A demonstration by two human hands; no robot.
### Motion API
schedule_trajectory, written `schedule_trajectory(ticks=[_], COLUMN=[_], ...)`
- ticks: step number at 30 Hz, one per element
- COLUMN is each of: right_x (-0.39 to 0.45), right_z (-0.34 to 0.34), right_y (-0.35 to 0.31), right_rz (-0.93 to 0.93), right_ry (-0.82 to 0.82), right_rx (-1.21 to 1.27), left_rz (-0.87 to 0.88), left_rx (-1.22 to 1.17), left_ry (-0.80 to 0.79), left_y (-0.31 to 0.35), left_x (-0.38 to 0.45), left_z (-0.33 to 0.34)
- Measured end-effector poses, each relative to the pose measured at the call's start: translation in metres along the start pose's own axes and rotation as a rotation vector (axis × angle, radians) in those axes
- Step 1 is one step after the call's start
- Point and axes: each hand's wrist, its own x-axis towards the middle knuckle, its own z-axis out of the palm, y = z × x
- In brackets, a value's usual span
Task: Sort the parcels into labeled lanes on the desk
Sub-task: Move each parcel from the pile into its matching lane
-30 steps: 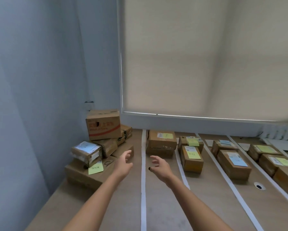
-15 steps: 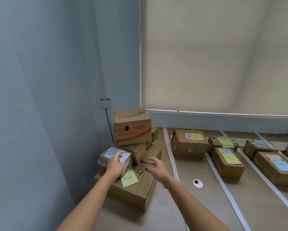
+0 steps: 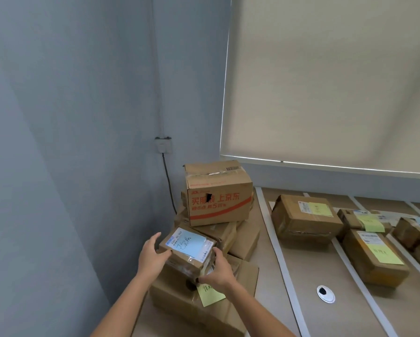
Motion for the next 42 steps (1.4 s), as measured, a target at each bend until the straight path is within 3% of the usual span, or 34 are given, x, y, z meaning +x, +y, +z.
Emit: schedule_trajectory(ticks=[10, 20, 26, 34, 42], right_x=[0.02, -0.029, -0.075, -0.136, -0.197], right_z=[0.024, 0.021, -0.015, -0.123, -0.3], right_y=[0.009, 0.003, 0.023, 0.092, 0.238], right_rz=[-0.004, -0.04, -0.074, -0.147, -0.156], right_ry=[0.032, 0.015, 0.004, 0.111, 0.188], right_rx=[0.094, 0.189, 0.322, 0.297, 0.254], left_rz=[-0.095, -0.099, -0.068, 0.007, 0.032], left_rx=[-0.091, -0.03, 0.02, -0.04, -0.138], left_ry=[-0.069, -0.023, -0.013, -0.054, -0.105], left_y=[-0.021, -0.01, 0.007, 0.05, 0.097], left_x=[0.019, -0.038, -0.091, -0.169, -0.283], left_z=[0.012, 0.004, 0.031, 0.132, 0.337])
